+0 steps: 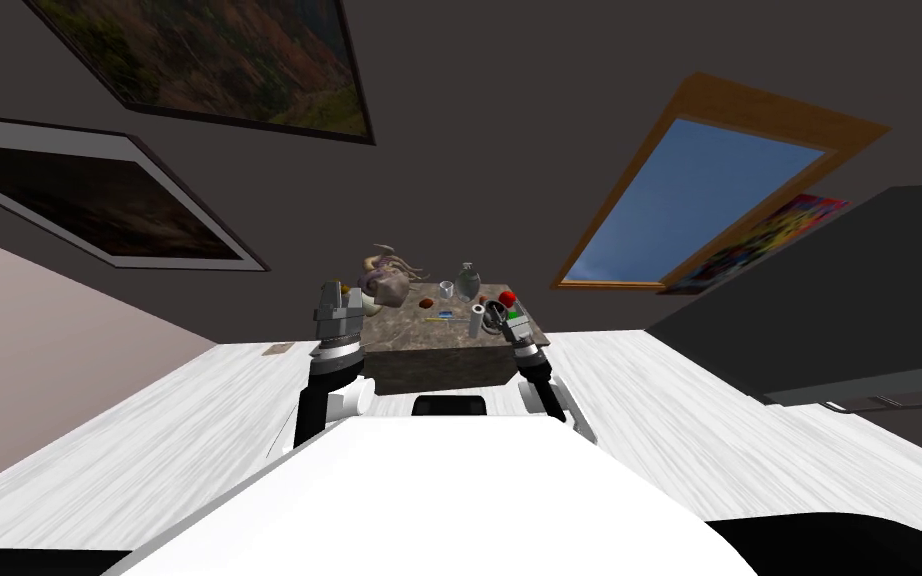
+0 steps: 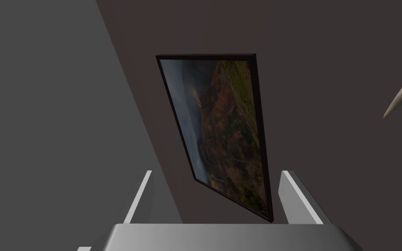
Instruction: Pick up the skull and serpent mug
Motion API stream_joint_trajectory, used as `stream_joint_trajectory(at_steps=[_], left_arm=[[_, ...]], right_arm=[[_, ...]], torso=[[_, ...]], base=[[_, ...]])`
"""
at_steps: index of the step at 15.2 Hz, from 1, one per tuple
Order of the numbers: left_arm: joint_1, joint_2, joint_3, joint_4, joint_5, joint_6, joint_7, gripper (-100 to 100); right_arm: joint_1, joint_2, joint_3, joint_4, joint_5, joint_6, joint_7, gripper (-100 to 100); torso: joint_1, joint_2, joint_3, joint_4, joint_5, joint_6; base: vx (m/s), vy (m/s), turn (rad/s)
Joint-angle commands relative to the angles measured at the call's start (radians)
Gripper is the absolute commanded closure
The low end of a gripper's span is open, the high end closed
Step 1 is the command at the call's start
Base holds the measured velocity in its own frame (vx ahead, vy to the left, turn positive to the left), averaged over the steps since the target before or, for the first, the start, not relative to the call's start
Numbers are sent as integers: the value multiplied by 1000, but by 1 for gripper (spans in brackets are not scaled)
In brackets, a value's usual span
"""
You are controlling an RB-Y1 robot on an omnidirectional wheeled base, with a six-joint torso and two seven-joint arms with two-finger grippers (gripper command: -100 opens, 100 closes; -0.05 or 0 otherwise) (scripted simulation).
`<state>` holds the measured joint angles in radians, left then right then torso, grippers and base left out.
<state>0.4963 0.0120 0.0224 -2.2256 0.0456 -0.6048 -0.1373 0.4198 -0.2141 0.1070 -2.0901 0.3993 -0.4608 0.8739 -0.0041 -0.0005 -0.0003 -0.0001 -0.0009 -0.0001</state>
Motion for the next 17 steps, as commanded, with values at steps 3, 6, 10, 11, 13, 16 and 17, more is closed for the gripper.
stream_joint_trajectory(at_steps=[3,6,10,11,13,16,17], left_arm=[[0,0,0,0,0,0,0,0],[0,0,0,0,0,0,0,0],[0,0,0,0,0,0,0,0],[0,0,0,0,0,0,0,0],[0,0,0,0,0,0,0,0],[0,0,0,0,0,0,0,0],[0,0,0,0,0,0,0,0]], right_arm=[[-12,-5,10,32,72,3,91,-100],[-12,-5,10,32,72,3,131,-100],[-28,-6,21,75,158,3,225,-100],[-28,-6,21,75,158,3,243,-100],[-28,-6,21,75,158,3,262,-100],[-36,-5,26,97,200,3,328,-100],[-45,-3,32,118,243,3,357,-100]], torso=[[0,0,0,0,0,0],[0,0,0,0,0,0],[1,0,0,0,0,0],[1,0,0,0,0,0],[0,0,0,0,0,0],[1,0,0,0,0,0],[1,0,0,0,0,0]], base=[[5,-51,21],[5,-42,14],[3,-45,24],[0,-58,32],[4,-39,8],[6,-46,24],[9,-53,25]])
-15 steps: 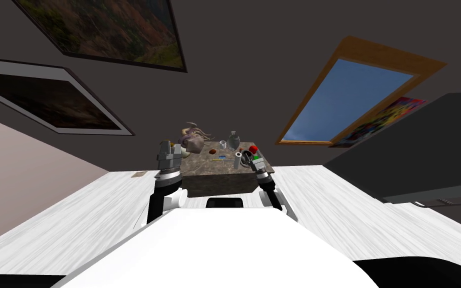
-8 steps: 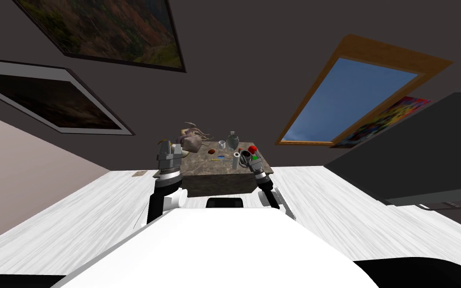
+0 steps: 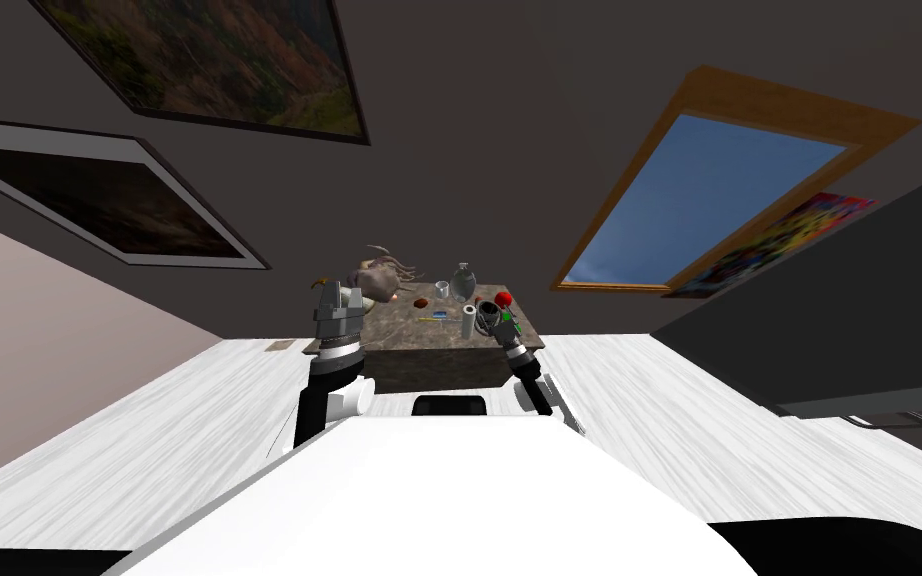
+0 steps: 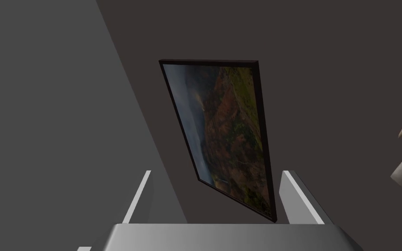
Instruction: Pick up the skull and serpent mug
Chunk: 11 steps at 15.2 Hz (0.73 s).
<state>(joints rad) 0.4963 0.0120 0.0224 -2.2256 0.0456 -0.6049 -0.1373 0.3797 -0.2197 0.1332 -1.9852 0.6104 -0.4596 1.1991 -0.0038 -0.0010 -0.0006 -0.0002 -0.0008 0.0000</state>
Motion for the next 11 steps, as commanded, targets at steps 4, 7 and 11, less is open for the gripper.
stream_joint_trajectory(at_steps=[4,7,11], left_arm=[[0,0,0,0,0,0,0,0],[0,0,0,0,0,0,0,0],[0,0,0,0,0,0,0,0]], right_arm=[[-13,5,12,35,74,1,111,-100],[-21,8,17,56,116,1,168,-100],[-29,12,23,76,157,1,246,-100]], torso=[[0,0,0,0,0,0],[1,0,0,0,0,0],[0,0,0,0,0,0]], base=[[5,-54,27],[3,-30,12],[6,-47,28]])
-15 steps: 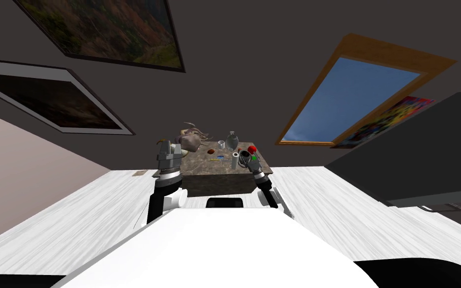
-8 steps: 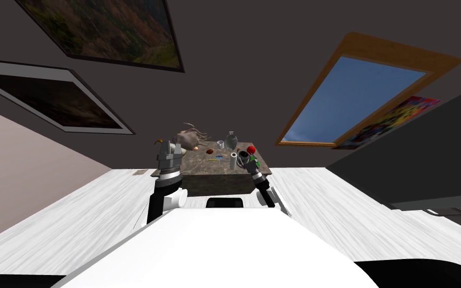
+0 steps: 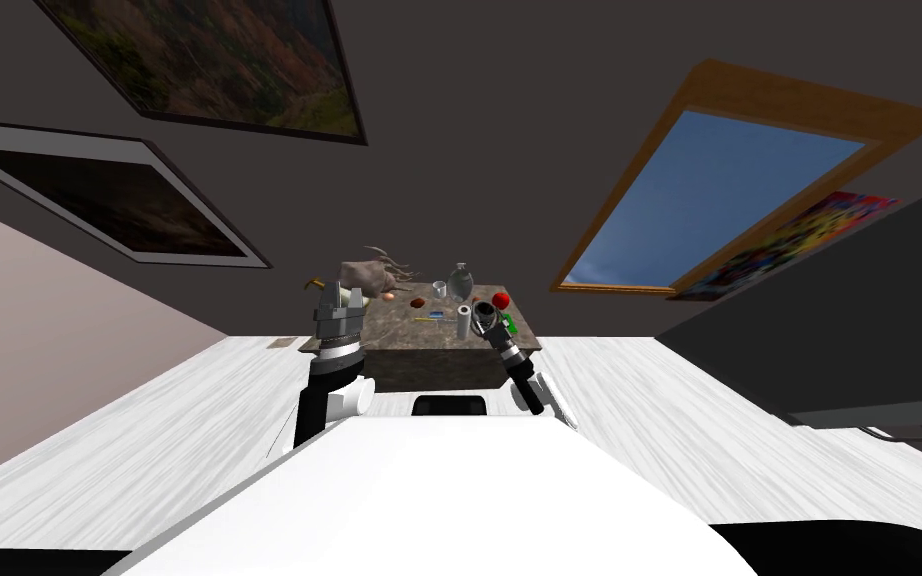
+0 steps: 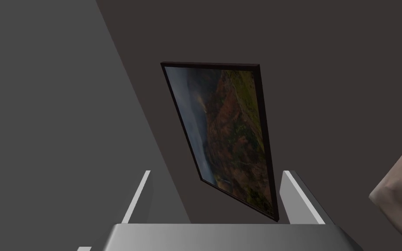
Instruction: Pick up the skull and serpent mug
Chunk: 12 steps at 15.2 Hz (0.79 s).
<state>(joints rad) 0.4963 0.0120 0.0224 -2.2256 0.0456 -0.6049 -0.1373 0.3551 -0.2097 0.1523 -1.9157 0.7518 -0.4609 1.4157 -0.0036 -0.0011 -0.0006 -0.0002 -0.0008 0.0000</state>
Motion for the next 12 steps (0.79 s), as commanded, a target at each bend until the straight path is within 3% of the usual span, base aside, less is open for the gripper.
stream_joint_trajectory(at_steps=[1,2,4,5,7,8,12], left_arm=[[0,0,0,0,0,0,0,0],[0,0,0,0,0,0,0,0],[0,0,0,0,0,0,0,0],[0,0,0,0,0,0,0,0],[0,0,0,0,0,0,0,0],[0,0,0,0,0,0,0,0],[0,0,0,0,0,0,0,0]], right_arm=[[-4,2,4,7,15,3,43,-100],[-12,7,9,27,56,3,69,-100],[-12,7,9,27,56,3,105,-100],[-20,13,15,47,95,3,129,-100],[-20,13,15,47,95,3,165,-100],[-28,20,20,66,133,3,189,-100],[-35,27,25,84,169,3,268,-100]], torso=[[0,0,0,0,0,0],[0,0,0,0,0,0],[0,0,0,0,0,0],[0,0,0,0,0,0],[0,0,0,0,0,0],[1,0,0,0,0,0],[1,0,0,0,0,0]], base=[[13,-40,14],[12,-50,25],[5,-49,24],[8,-46,19],[5,-43,24],[1,-44,28],[9,-43,26]])
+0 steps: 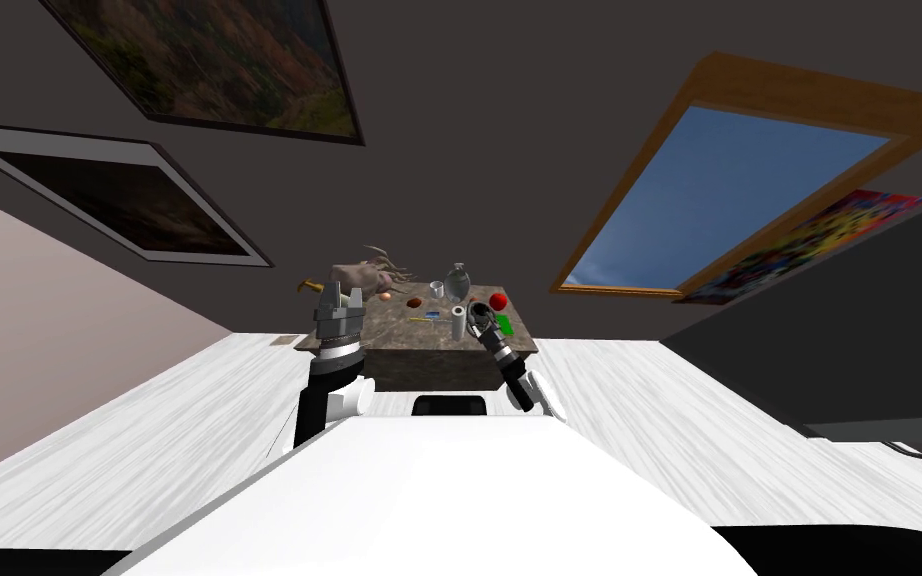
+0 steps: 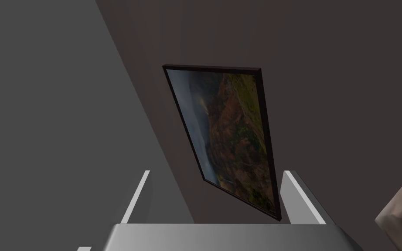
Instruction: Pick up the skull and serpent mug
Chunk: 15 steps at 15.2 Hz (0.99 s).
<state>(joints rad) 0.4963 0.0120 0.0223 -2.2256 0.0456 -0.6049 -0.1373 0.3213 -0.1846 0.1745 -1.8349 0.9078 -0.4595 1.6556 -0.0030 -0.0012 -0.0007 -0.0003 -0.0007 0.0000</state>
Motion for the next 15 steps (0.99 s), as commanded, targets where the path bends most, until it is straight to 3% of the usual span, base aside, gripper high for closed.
stream_joint_trajectory(at_steps=[1,7,14,15], left_arm=[[0,0,0,0,0,0,0,0],[0,0,0,0,0,0,0,0],[0,0,0,0,0,0,0,0],[0,0,0,0,0,0,0,0]], right_arm=[[-1,2,3,4,13,1,39,-100],[-22,28,17,54,113,1,169,-100],[-33,48,25,82,170,1,279,-100],[-38,60,29,95,195,1,316,-100]], torso=[[0,0,0,0,0,0],[0,0,0,0,0,0],[0,0,0,0,0,0],[1,0,0,0,0,0]], base=[[9,-33,12],[9,-38,26],[9,-40,21],[10,-31,16]])
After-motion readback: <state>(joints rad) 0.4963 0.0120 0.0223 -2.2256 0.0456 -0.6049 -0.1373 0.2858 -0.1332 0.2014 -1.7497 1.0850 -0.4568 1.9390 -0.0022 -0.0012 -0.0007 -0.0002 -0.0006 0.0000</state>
